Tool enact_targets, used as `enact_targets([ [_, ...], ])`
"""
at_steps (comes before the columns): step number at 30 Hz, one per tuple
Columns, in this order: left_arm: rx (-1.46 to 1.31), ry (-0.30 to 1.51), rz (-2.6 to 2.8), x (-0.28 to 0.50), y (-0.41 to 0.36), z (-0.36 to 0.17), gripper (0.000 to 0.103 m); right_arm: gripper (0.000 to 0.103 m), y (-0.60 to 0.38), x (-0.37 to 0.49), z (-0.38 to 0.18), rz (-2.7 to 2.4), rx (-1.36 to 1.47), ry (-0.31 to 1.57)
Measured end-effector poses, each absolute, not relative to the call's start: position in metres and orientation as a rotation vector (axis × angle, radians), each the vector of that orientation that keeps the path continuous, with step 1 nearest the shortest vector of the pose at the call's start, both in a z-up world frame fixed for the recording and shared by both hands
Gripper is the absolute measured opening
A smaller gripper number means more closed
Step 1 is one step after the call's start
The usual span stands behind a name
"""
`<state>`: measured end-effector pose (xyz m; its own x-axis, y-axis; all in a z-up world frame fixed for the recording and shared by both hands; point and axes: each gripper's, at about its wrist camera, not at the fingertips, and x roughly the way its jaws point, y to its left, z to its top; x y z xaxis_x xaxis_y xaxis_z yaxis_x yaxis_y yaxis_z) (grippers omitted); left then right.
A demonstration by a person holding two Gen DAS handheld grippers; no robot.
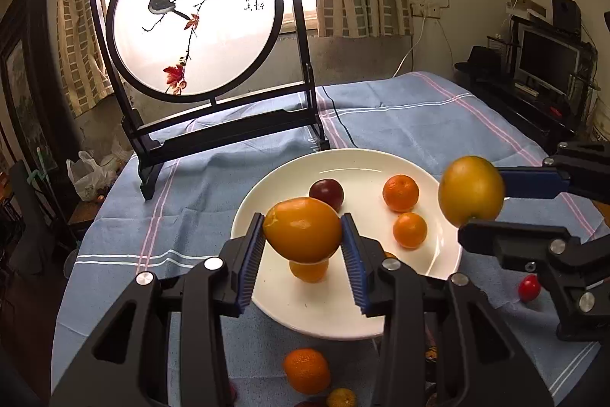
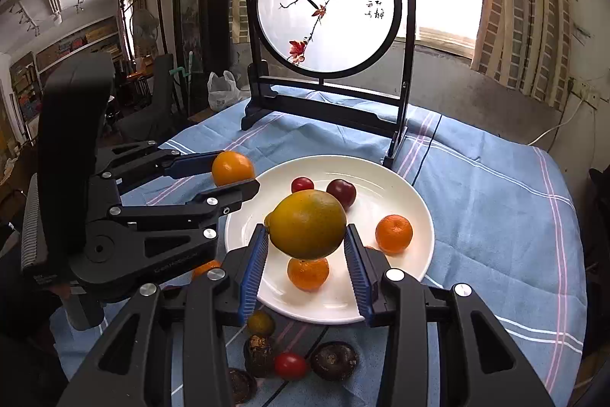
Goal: Organize fruits
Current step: 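Carry both fruits over the plate and open both grippers to release them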
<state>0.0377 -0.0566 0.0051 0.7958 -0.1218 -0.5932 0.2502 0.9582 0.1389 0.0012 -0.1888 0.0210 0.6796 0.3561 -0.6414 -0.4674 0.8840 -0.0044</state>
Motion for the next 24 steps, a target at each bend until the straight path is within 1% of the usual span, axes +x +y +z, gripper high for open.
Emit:
enact_targets([
  [11, 0.225, 0.662, -0.178, 0.057, -0.048, -0.01, 0.039, 0.041, -0.195, 0.017, 0.005, 0.443, -0.17, 0.726],
  [24, 0.196, 0.779, -0.204, 0.098, -0.047, -0.024, 0.039, 0.042, -0.18, 0.072, -0.016, 0.403, -0.158, 0.817],
])
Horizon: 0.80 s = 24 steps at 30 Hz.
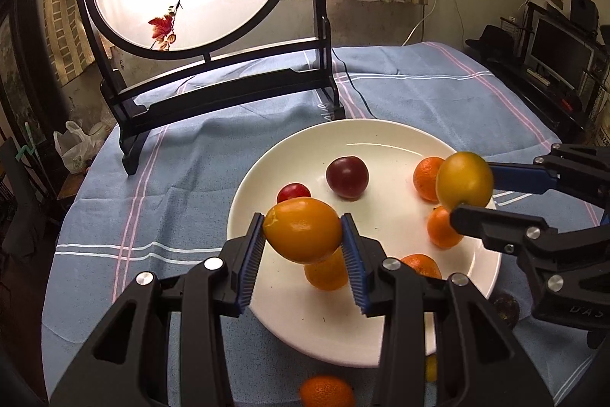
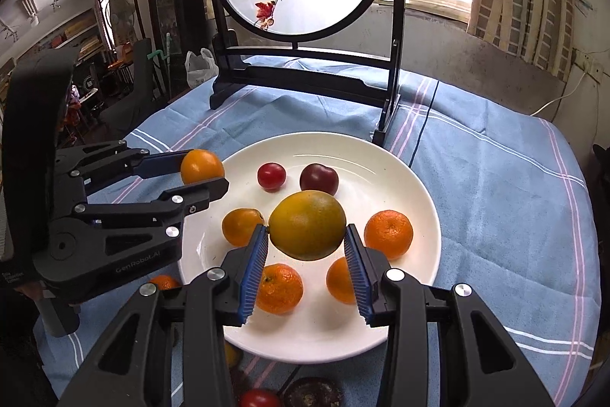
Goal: Organize fruits
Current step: 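Carry both fruits over the plate and open both grippers to release them, then grasp a dark red plum with the left gripper while the right gripper grasps a brown dried persimmon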
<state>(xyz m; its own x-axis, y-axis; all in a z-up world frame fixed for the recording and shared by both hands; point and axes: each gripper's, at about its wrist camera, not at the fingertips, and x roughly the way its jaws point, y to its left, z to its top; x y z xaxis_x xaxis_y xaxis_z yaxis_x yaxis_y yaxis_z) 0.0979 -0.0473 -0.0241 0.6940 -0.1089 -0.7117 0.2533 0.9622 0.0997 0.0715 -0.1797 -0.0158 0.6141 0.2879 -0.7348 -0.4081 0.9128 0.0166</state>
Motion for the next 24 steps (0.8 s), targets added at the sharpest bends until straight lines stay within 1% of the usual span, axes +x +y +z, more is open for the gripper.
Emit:
enact_targets([
  [6, 0.229, 0.825, -0.196, 0.112, -0.06, -0.039, 0.04, 0.042, -0.177, 0.096, -0.03, 0.37, -0.146, 0.867],
  [8, 0.235, 0.842, -0.195, 0.116, -0.062, -0.043, 0.04, 0.047, -0.177, 0.101, -0.031, 0.353, -0.137, 0.873],
  [10, 0.233, 0.834, -0.184, 0.115, -0.059, -0.043, 0.047, 0.047, -0.18, 0.098, -0.027, 0.35, -0.125, 0.859],
  [11, 0.227, 0.829, -0.188, 0.113, -0.057, -0.041, 0.047, 0.047, -0.181, 0.093, -0.024, 0.36, -0.12, 0.855],
  [15, 0.213, 0.806, -0.208, 0.092, -0.037, -0.027, 0.048, 0.048, -0.182, 0.051, -0.018, 0.397, -0.181, 0.831],
  [16, 0.214, 0.792, -0.215, 0.082, -0.031, -0.023, 0.053, 0.049, -0.182, 0.036, -0.018, 0.41, -0.201, 0.825],
  [17, 0.214, 0.778, -0.219, 0.072, -0.025, -0.02, 0.057, 0.055, -0.181, 0.018, -0.018, 0.411, -0.228, 0.815],
  [18, 0.211, 0.765, -0.226, 0.062, -0.019, -0.017, 0.064, 0.06, -0.182, 0.001, -0.019, 0.431, -0.238, 0.809],
  [19, 0.211, 0.758, -0.237, 0.05, -0.012, -0.015, 0.066, 0.061, -0.183, -0.015, -0.021, 0.467, -0.23, 0.814],
  [24, 0.258, 0.769, -0.31, -0.007, 0.003, -0.025, 0.067, 0.061, -0.179, -0.08, -0.053, 0.518, -0.228, 0.9],
])
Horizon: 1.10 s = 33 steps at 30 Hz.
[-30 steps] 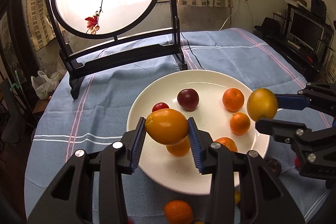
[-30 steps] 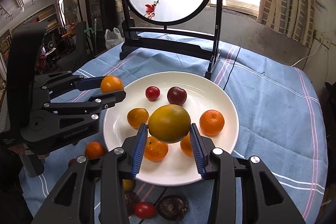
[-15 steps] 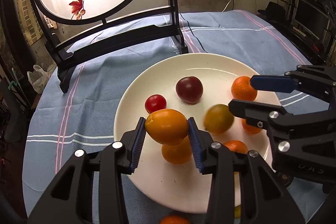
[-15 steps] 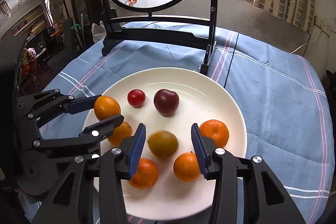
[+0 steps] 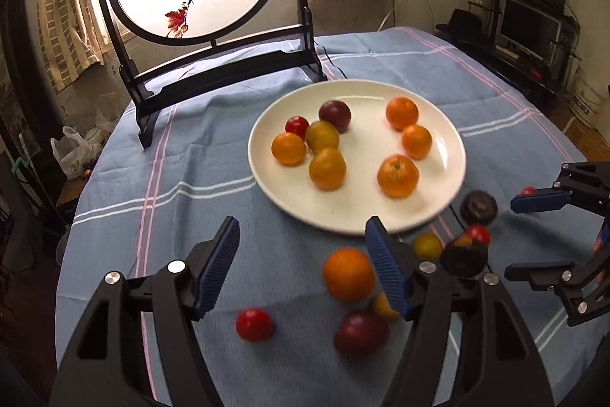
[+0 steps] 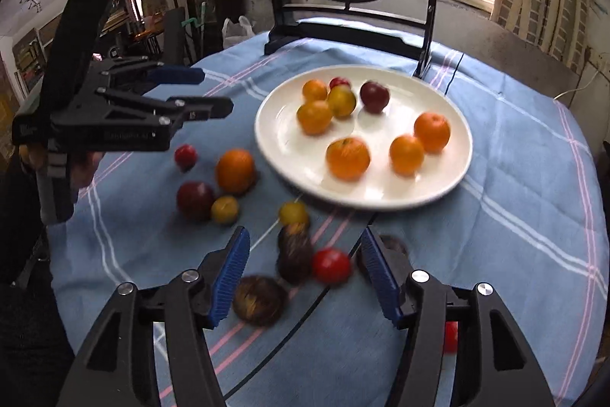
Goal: Organize fruits
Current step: 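Grasp a dark red plum with the left gripper while the right gripper grasps a brown dried persimmon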
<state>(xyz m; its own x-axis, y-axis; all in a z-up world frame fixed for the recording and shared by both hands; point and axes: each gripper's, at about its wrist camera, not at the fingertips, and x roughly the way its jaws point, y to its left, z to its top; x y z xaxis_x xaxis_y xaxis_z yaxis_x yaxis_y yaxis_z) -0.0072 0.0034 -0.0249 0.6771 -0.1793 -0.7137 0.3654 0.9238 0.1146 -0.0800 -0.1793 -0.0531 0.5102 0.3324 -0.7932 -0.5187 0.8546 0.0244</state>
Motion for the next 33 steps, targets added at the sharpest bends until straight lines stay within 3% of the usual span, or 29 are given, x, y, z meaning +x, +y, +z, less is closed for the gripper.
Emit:
enact_targets([
  [8, 0.276, 0.817, -0.363, -0.062, 0.016, -0.052, 0.067, 0.061, -0.158, -0.09, -0.09, 0.513, -0.262, 0.989],
  [10, 0.29, 0.836, -0.369, -0.066, 0.014, -0.06, 0.067, 0.053, -0.153, -0.086, -0.094, 0.509, -0.277, 1.002],
  [11, 0.298, 0.849, -0.374, -0.066, 0.012, -0.065, 0.067, 0.043, -0.151, -0.084, -0.097, 0.503, -0.293, 1.01],
  [20, 0.335, 0.893, -0.413, -0.046, -0.005, -0.089, 0.066, 0.042, -0.173, -0.099, -0.076, 0.477, -0.257, 0.969],
  [22, 0.339, 0.914, -0.438, -0.042, -0.008, -0.094, 0.052, 0.042, -0.179, -0.098, -0.074, 0.476, -0.232, 0.971],
  [25, 0.309, 0.938, -0.466, -0.037, -0.008, -0.099, 0.039, 0.042, -0.182, -0.098, -0.075, 0.475, -0.224, 0.968],
  [33, 0.296, 0.865, -0.467, -0.054, -0.004, -0.071, 0.038, 0.042, -0.183, -0.102, -0.071, 0.491, -0.215, 0.951],
])
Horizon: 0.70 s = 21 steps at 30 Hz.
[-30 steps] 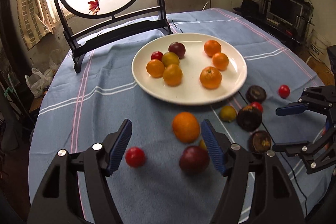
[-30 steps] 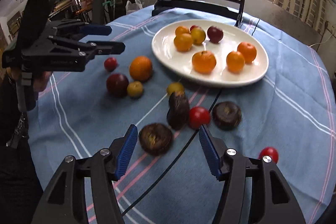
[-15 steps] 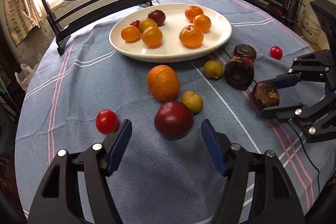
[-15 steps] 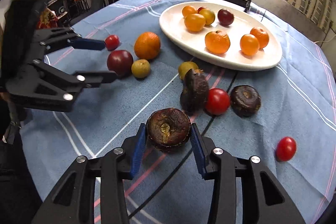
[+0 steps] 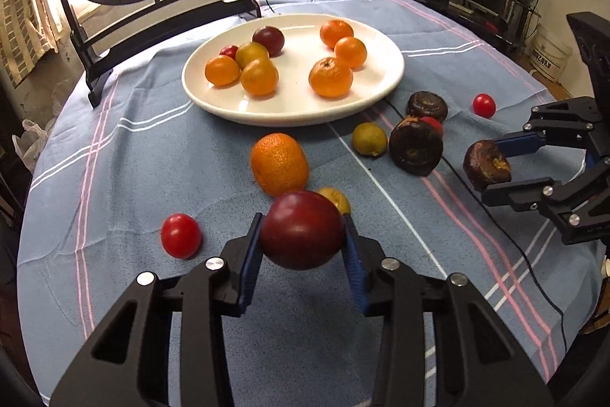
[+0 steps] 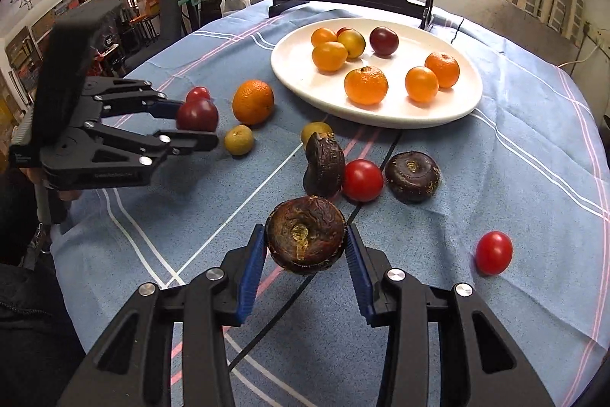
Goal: Organize fruits
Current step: 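Grasp a dark red plum with the left gripper while the right gripper grasps a brown dried persimmon, then carry the plum and dried persimmon over the plate and open both grippers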
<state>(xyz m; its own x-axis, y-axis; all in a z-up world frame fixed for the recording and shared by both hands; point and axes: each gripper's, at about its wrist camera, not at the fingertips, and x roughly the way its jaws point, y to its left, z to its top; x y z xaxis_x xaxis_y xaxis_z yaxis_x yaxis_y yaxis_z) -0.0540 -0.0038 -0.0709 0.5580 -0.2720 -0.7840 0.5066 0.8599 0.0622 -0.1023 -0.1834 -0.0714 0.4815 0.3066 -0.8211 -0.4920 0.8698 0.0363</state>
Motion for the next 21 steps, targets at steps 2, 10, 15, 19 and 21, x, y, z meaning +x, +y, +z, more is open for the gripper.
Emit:
enact_targets([
  [2, 0.295, 0.829, -0.466, -0.059, -0.005, -0.057, 0.038, 0.042, -0.184, -0.106, -0.069, 0.489, -0.217, 0.941],
  [10, 0.29, 0.671, -0.414, -0.058, -0.029, -0.003, 0.038, 0.042, -0.192, -0.106, -0.013, 0.479, -0.195, 0.766],
  [15, 0.255, 0.628, -0.369, -0.038, -0.048, 0.023, 0.038, 0.042, -0.197, -0.09, 0.023, 0.456, -0.188, 0.67],
  [19, 0.263, 0.601, -0.329, -0.025, -0.059, 0.031, 0.038, 0.042, -0.201, -0.079, 0.039, 0.445, -0.187, 0.627],
  [21, 0.251, 0.611, -0.324, -0.016, -0.062, 0.031, 0.038, 0.042, -0.202, -0.071, 0.044, 0.44, -0.184, 0.622],
])
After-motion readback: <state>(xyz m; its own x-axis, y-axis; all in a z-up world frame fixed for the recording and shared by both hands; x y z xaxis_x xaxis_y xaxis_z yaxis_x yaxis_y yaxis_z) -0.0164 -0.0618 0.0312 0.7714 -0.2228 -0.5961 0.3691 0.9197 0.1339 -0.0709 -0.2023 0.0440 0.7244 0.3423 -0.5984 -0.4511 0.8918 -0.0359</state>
